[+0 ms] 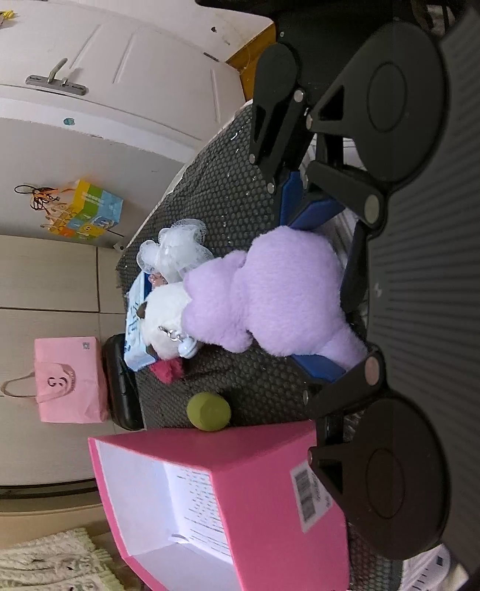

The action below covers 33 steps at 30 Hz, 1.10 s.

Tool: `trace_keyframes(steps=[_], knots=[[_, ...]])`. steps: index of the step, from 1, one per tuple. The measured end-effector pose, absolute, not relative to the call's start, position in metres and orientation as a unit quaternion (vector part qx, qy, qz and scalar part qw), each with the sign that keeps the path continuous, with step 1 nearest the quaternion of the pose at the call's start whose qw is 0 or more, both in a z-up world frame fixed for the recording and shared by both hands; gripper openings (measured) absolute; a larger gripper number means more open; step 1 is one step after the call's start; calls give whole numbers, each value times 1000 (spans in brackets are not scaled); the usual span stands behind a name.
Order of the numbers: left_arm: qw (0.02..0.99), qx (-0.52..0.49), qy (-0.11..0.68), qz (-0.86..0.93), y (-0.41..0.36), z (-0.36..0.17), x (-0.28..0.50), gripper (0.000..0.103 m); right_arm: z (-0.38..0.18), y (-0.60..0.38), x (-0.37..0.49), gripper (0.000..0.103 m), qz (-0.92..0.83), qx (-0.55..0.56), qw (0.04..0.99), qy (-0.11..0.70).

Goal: Organize soft objects
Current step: 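Carry the lilac bunny with the left tool into the pink box and release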

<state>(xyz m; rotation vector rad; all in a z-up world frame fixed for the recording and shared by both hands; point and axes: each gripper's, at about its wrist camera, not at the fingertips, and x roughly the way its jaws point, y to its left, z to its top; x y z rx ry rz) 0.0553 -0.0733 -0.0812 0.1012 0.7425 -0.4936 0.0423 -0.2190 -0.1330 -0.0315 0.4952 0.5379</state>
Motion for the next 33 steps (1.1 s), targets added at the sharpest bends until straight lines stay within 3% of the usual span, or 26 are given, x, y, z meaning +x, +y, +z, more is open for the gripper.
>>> trace_keyframes(steps=[14, 24, 33], knots=[[889, 4, 400, -222, -11, -59, 26, 70, -105, -170, 23, 59, 317, -17, 898, 305], [910, 1, 366, -195, 35, -18, 6, 70, -65, -124, 13, 59, 361, -61, 893, 262], [922, -10, 342, -183, 60, 9, 36, 70, -36, -97, 50, 59, 377, -72, 891, 242]])
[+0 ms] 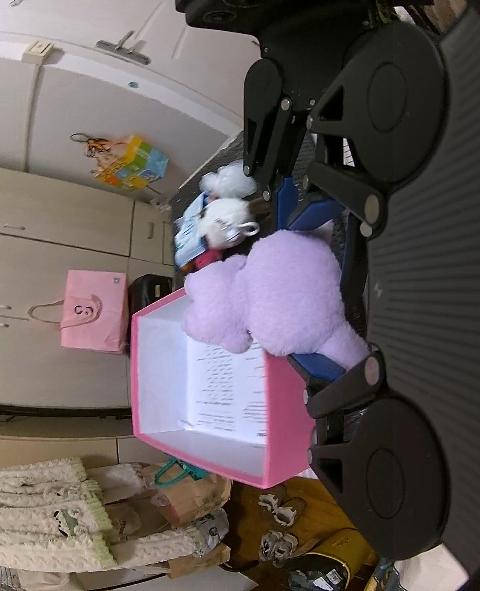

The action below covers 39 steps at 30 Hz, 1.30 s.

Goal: Organize soft objects
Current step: 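Carry the lilac bunny with the left tool into the pink box and release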

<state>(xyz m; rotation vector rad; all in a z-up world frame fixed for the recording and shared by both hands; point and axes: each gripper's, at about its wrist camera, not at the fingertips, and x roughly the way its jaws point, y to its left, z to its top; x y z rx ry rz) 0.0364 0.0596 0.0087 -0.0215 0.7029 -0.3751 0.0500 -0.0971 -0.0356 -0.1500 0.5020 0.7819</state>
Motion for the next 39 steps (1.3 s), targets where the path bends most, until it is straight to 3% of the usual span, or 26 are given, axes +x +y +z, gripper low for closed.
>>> trace_keyframes(steps=[14, 25, 35, 39], knots=[[911, -41, 359, -199, 70, 6, 179, 70, -20, -64, 169, 59, 338, -91, 898, 266], [864, -113, 452, -193, 84, -40, 285, 70, -49, -40, 259, 59, 304, -106, 876, 359], [832, -162, 498, -181, 92, -60, 313, 71, -49, -21, 272, 60, 281, -170, 858, 394], [858, -109, 473, -170, 93, -45, 301, 78, -45, -18, 265, 60, 273, -190, 863, 381]])
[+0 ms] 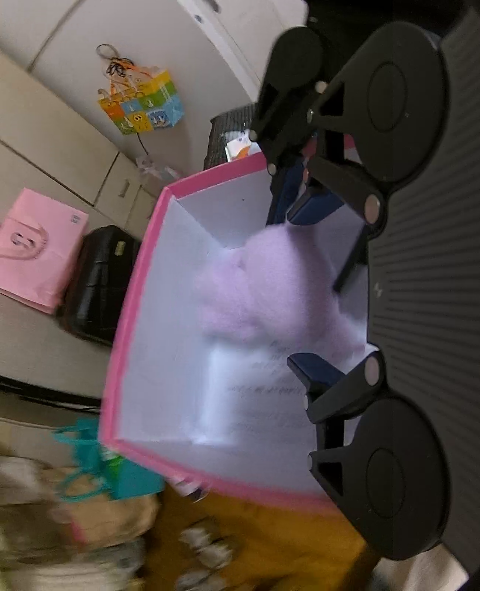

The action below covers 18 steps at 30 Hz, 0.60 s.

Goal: Organize soft objects
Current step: 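Carry the lilac bunny with the left tool into the pink box and release, then move the left tool back to the white plush cat and grasp it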

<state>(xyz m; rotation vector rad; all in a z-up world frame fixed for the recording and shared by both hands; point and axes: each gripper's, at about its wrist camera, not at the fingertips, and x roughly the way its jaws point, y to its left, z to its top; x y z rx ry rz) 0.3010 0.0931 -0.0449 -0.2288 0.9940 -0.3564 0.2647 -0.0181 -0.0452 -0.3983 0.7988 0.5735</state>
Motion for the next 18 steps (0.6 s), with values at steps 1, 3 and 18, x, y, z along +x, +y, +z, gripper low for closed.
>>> trace_keyframes(steps=[1, 3, 18], knots=[[866, -98, 462, -168, 95, -40, 295, 81, -43, -17, 264, 60, 271, -196, 864, 375], [867, -94, 453, -185, 99, -31, 286, 81, -39, -19, 260, 60, 275, -196, 866, 368], [907, -10, 376, -190, 105, 27, 208, 82, 6, -46, 216, 61, 288, -182, 881, 328]])
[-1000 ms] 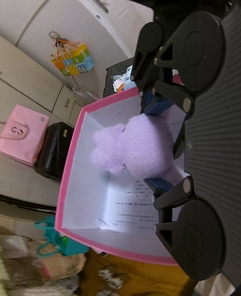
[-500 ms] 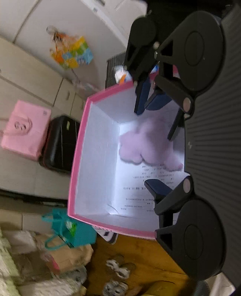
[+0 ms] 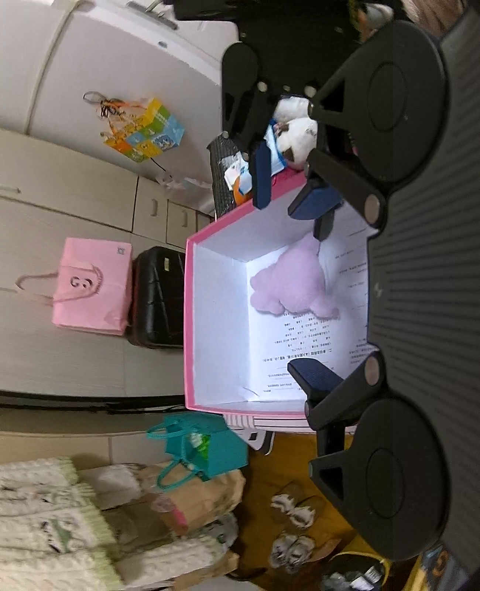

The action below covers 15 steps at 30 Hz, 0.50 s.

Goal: Organize soft objects
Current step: 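Move the left tool back to the white plush cat and grasp it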

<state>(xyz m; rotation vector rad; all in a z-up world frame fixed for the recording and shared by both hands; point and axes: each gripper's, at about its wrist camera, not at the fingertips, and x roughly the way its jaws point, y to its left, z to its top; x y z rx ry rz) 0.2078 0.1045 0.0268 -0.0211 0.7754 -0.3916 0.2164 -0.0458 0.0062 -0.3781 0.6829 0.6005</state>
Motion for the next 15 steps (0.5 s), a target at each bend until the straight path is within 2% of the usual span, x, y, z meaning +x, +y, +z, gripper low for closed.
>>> trace_keyframes(steps=[15], knots=[[899, 95, 338, -263, 37, 48, 123, 82, 52, -132, 132, 64, 281, -114, 908, 288]])
